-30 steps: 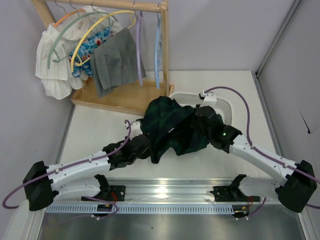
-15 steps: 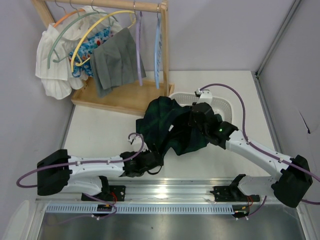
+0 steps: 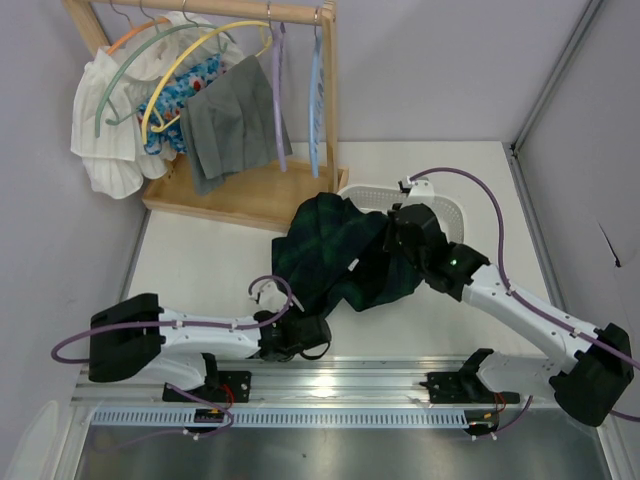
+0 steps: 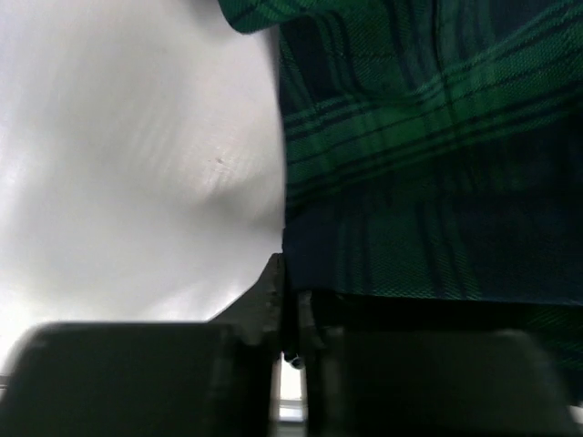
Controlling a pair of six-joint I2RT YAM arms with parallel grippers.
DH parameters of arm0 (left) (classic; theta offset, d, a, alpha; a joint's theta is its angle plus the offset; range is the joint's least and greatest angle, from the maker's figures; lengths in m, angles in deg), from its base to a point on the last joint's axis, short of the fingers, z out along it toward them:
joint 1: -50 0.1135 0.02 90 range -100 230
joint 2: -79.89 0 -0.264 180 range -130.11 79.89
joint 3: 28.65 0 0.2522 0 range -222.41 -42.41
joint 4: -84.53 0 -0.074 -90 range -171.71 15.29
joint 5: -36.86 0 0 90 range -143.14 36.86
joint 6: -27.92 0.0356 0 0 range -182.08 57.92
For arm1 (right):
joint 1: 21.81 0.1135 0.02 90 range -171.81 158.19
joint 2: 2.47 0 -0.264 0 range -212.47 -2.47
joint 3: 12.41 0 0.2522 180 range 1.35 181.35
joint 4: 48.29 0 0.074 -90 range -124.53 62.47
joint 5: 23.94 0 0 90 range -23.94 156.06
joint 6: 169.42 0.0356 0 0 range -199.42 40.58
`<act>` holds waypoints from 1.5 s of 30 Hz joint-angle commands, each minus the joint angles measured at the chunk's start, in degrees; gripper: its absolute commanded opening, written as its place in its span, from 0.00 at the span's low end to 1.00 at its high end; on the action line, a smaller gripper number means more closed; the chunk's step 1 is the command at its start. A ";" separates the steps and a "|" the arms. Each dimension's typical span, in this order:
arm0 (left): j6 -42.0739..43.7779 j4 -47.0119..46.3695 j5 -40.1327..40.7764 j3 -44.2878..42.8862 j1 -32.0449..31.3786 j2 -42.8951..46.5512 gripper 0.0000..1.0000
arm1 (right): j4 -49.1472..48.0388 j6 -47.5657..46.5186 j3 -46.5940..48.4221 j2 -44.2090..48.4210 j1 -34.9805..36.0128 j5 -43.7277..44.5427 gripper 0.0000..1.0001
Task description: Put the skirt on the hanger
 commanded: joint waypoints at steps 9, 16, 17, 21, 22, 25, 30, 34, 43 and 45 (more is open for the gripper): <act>38.94 11.08 6.64 -13.98 12.40 23.36 0.00 | 11.74 -5.00 17.18 4.54 -12.77 -6.76 0.00; 83.88 20.80 -1.37 -54.08 24.29 14.71 0.00 | 19.03 -10.72 38.97 -0.64 -20.17 -15.03 0.00; 85.14 23.35 -0.23 -57.41 24.29 12.33 0.00 | 20.43 -11.68 44.30 -1.17 -20.09 -15.39 0.00; 90.33 27.32 4.87 -70.33 24.64 7.13 0.00 | 24.04 -12.83 57.58 -3.54 -20.18 -14.86 0.00; 91.56 28.03 4.97 -72.45 25.43 6.08 0.00 | 26.14 -13.18 60.15 -4.16 -20.09 -14.69 0.00; 94.81 31.37 5.58 -80.98 26.13 3.88 0.00 | 29.48 -15.37 68.34 -6.09 -20.09 -14.51 0.00; 97.29 38.04 10.93 -90.48 27.01 0.88 0.00 | 32.74 -17.84 71.78 -6.62 -20.09 -11.01 0.00; 95.62 44.63 8.06 -93.91 27.72 0.61 0.00 | 42.72 -17.32 76.59 -8.20 -20.09 -14.15 0.00; 87.36 56.51 2.16 -85.86 28.95 1.93 0.00 | 51.39 -12.13 62.75 -9.00 -20.70 -21.70 0.00; 86.22 56.69 -0.04 -82.15 29.82 2.90 0.00 | 50.42 -11.60 58.52 -7.60 -20.88 -23.38 0.00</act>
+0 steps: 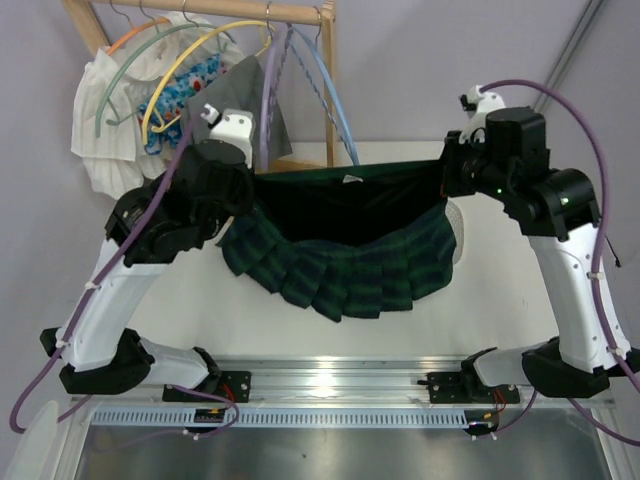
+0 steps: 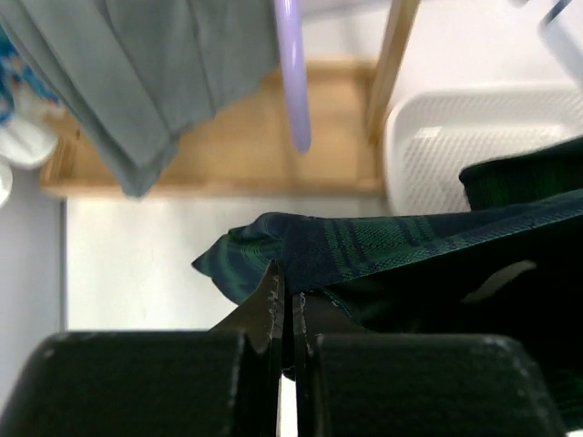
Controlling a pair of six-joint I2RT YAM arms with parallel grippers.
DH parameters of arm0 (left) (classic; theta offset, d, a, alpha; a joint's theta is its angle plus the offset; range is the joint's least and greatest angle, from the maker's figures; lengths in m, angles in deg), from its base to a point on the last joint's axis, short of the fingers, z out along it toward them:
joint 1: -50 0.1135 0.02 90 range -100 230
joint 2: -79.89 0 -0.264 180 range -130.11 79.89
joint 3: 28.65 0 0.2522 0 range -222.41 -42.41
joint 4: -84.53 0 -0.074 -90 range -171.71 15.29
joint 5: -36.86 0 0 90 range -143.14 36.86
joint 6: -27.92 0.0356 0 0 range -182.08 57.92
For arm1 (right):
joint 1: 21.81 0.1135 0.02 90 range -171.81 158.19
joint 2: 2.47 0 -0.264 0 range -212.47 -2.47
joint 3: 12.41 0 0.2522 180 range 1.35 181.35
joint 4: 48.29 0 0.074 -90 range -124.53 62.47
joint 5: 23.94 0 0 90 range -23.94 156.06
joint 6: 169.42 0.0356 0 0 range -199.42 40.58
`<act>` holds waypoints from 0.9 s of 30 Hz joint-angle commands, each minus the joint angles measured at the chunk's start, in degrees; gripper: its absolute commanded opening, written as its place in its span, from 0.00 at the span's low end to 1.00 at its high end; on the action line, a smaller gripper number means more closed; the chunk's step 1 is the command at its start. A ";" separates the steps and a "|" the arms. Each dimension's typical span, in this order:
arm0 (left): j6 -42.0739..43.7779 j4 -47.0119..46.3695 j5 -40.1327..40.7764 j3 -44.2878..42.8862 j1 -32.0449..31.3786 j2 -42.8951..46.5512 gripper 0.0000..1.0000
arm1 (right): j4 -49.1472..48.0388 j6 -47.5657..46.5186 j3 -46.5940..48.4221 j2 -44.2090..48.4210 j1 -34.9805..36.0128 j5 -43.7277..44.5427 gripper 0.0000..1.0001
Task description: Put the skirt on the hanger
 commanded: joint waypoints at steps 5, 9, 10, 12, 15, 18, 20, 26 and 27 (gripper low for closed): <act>-2.33 11.22 0.93 10.51 5.11 6.08 0.00 | -1.09 1.69 -7.63 4.94 -2.52 -2.27 0.00; -1.90 8.26 -1.96 18.41 7.49 7.58 0.00 | -6.42 4.32 -20.66 6.78 -2.35 -4.90 0.00; -1.81 6.67 -3.11 20.09 7.75 8.89 0.00 | -8.80 5.37 -24.90 9.22 -2.35 -5.43 0.00; -1.98 3.77 -7.40 27.52 8.37 10.30 0.00 | -15.20 9.31 -36.74 11.70 -2.43 -5.88 0.00; -3.91 -0.02 -10.23 35.01 8.46 13.02 0.00 | -17.87 12.15 -43.82 14.96 -2.43 -5.18 0.00; -5.06 -2.13 -12.25 39.69 8.46 15.04 0.00 | -18.84 12.51 -48.93 17.24 -2.70 -4.30 0.00; -5.50 -2.22 -12.70 41.54 8.55 15.49 0.00 | -17.53 12.50 -49.64 16.90 -2.70 -5.43 0.00; -7.52 1.72 -9.46 43.49 10.03 18.65 0.00 | -14.89 17.23 -44.48 17.33 6.51 -9.41 0.00; -7.52 1.91 -9.36 42.88 10.48 19.96 0.00 | -14.80 17.77 -42.72 17.60 8.45 -7.91 0.00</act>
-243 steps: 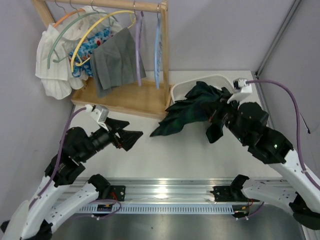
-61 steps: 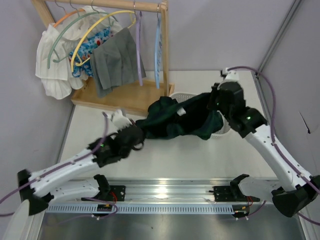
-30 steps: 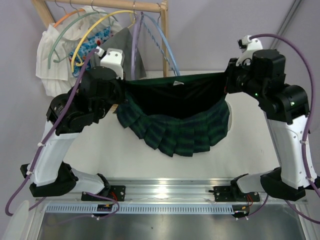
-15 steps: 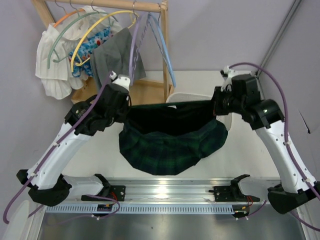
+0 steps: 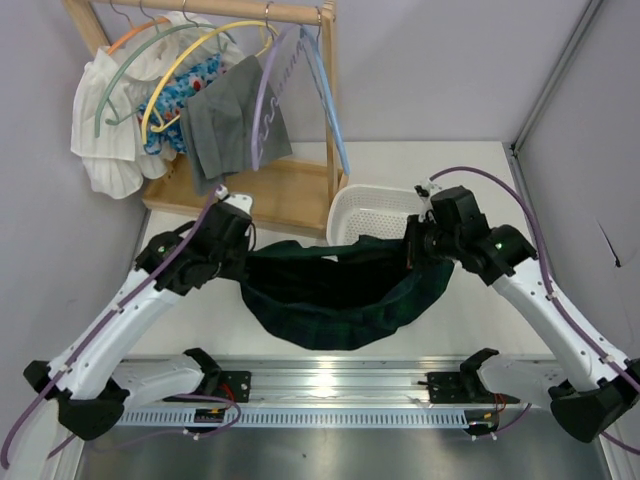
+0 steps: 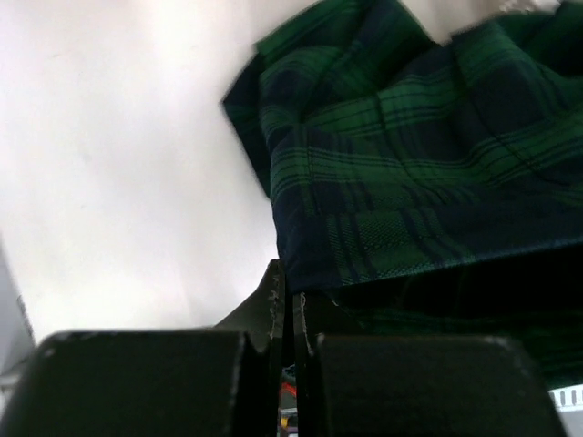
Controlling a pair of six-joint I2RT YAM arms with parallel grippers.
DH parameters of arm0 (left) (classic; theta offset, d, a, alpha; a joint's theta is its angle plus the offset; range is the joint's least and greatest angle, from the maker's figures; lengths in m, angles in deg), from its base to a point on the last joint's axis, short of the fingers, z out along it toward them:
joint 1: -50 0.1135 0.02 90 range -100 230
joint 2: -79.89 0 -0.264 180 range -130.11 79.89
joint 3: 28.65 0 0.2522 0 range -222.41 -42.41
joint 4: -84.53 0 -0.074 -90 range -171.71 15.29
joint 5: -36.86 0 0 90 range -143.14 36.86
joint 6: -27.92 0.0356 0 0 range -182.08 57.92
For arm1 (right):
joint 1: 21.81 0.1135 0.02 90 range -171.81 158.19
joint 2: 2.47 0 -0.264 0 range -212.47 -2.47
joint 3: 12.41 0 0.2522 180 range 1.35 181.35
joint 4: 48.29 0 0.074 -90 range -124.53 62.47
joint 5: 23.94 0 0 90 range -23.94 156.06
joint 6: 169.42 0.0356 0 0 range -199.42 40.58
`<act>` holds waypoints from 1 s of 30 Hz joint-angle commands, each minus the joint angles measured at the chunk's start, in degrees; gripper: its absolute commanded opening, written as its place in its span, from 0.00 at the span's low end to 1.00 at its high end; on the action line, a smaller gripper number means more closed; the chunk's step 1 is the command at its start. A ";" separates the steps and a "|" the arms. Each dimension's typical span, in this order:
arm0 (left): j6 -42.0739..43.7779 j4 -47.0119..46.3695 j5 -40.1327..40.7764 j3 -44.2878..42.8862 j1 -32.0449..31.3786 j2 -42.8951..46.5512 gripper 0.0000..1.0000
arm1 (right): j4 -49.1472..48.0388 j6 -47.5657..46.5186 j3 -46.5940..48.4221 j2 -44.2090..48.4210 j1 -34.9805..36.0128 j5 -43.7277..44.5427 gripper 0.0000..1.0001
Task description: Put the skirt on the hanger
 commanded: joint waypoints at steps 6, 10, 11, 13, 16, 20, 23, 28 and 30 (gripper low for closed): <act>3.08 10.98 8.89 -25.79 3.73 2.53 0.00 | 5.50 -0.33 32.15 -3.13 7.21 4.91 0.00; 5.71 15.14 15.51 -36.28 3.73 -3.10 0.00 | 15.15 -2.36 52.32 -13.30 6.69 7.90 0.00; 5.72 15.05 14.37 -36.54 3.73 -3.54 0.00 | 19.96 -2.45 56.19 -15.44 6.69 7.99 0.00; 5.28 15.40 11.55 -36.37 3.73 -3.46 0.00 | 23.16 -2.10 62.35 -19.22 6.69 7.81 0.00; 6.24 15.05 12.33 -32.08 3.73 -2.41 0.00 | 24.23 -0.35 55.22 -18.54 6.16 10.88 0.00; 6.25 14.61 11.37 -26.80 3.82 -1.09 0.00 | 17.93 3.34 38.10 -10.83 5.02 10.37 0.00; 6.33 14.52 12.68 -21.88 4.61 -0.82 0.00 | 13.88 6.33 26.66 -7.12 5.54 9.05 0.00; 6.51 5.40 6.11 -11.34 5.84 -1.35 0.00 | 10.88 6.60 15.28 -3.33 5.02 13.86 0.00; 5.46 -0.64 2.15 -5.80 5.93 -1.08 0.00 | 7.46 6.51 11.08 -3.42 4.40 14.58 0.00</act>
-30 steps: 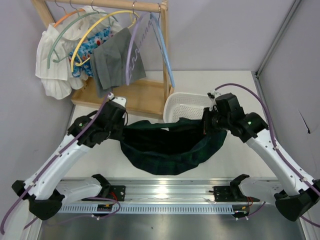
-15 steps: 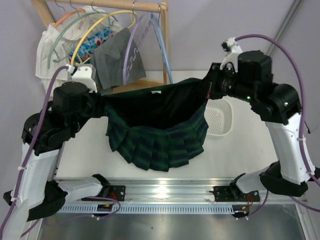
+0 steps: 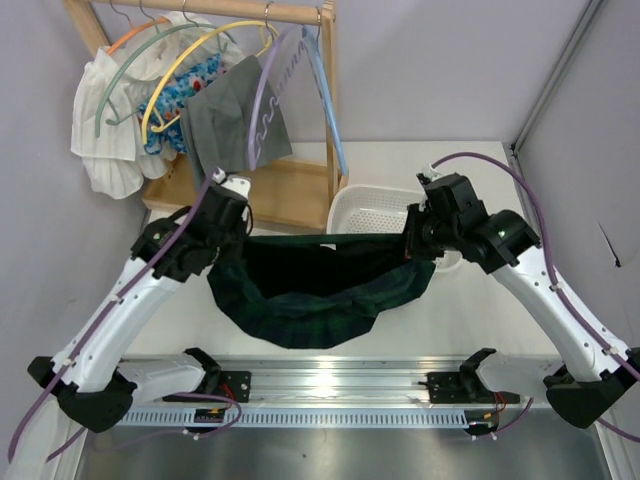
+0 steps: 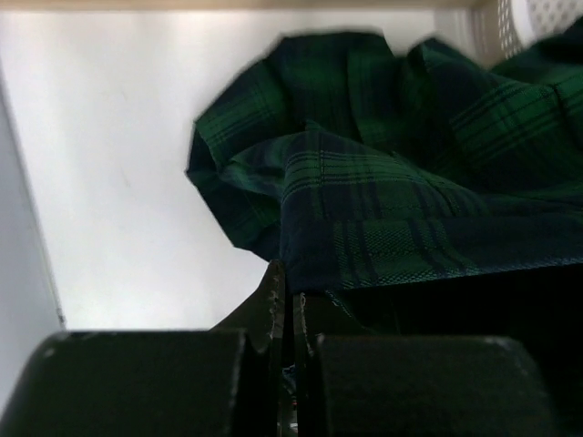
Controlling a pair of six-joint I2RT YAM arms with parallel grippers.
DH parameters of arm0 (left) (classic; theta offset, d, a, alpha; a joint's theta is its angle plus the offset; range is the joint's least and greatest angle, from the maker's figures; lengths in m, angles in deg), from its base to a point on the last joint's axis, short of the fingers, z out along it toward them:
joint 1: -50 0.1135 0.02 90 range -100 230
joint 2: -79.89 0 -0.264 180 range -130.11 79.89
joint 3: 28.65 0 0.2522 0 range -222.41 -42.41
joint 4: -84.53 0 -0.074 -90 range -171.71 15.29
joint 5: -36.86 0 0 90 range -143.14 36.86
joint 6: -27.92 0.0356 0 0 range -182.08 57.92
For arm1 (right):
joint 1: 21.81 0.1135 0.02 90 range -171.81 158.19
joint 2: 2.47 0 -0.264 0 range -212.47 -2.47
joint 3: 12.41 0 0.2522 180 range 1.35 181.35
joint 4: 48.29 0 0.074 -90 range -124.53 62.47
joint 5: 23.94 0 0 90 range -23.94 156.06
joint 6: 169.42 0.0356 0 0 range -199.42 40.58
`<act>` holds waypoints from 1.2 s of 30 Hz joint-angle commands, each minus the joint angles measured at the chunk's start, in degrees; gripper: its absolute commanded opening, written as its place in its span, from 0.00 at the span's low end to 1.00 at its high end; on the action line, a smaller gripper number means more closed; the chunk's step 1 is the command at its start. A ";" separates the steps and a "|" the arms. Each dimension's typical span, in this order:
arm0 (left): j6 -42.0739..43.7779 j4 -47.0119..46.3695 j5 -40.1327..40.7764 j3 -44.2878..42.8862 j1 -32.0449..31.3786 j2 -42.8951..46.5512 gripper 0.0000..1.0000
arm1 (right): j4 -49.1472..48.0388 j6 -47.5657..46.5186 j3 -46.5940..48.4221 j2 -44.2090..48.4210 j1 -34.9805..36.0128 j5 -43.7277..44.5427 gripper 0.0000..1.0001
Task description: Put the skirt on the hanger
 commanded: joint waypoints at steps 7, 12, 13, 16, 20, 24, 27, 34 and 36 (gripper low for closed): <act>-2.72 -11.83 -5.34 17.15 2.11 0.09 0.00 | -16.83 2.46 -16.03 -0.76 -1.50 1.44 0.06; -1.58 -12.88 -5.60 21.47 3.68 2.37 0.00 | -14.30 0.88 -15.44 -1.82 -9.30 -1.55 0.63; -1.40 -13.40 -6.73 21.91 4.30 2.72 0.00 | -13.86 -0.69 -14.57 -1.82 -11.41 -3.38 0.69; -1.05 -14.55 -8.41 22.35 4.65 2.99 0.00 | -12.63 -4.38 -8.51 -2.87 -20.02 -4.27 0.91; -0.61 -15.60 -9.55 22.62 4.65 0.97 0.00 | -12.71 -5.89 -1.73 -7.17 -30.40 -2.27 0.99; 0.88 -16.83 -10.61 22.00 4.65 -0.43 0.00 | -17.36 -6.51 -6.10 -13.49 -37.52 4.43 0.99; 1.76 -16.40 -10.00 19.90 4.65 -1.05 0.00 | -22.10 -6.85 -10.15 -15.61 -39.99 6.79 0.98; 2.82 -16.13 -10.87 19.01 4.65 -0.79 0.00 | -33.10 -8.17 -17.37 -19.91 -39.29 7.05 0.94; 2.73 -16.04 -11.05 18.84 4.65 -0.79 0.00 | -33.72 -8.26 -16.67 -22.20 -39.03 7.59 0.90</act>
